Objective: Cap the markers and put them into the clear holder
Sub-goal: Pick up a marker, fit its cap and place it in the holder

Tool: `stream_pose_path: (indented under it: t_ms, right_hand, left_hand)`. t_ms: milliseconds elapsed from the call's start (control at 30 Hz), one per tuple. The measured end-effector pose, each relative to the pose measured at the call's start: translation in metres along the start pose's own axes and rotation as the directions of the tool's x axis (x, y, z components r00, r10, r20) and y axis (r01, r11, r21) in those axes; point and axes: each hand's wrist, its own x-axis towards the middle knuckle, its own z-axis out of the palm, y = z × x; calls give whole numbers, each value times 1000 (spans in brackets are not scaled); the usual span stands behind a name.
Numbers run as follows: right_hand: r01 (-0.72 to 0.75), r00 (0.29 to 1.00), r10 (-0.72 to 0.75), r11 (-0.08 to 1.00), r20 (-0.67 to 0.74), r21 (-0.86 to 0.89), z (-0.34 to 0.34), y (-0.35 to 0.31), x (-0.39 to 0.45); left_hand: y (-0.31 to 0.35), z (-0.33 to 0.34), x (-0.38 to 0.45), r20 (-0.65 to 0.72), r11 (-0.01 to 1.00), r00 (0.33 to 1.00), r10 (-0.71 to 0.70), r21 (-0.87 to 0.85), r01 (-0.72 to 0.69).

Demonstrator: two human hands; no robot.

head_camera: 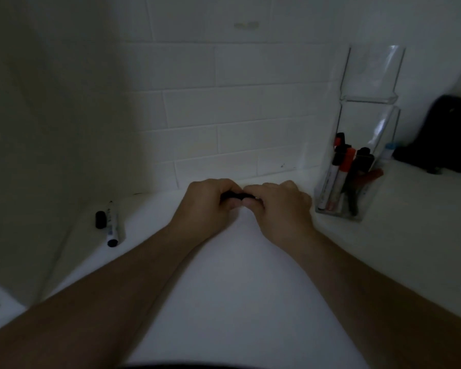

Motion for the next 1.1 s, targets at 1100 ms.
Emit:
stream_pose_path:
  t_ms: [1100]
  right_hand:
    - [-116, 950, 17, 946, -313, -302, -145, 107, 22]
  left_hand:
    - [55, 20, -29, 124, 874, 869, 479, 17, -485]
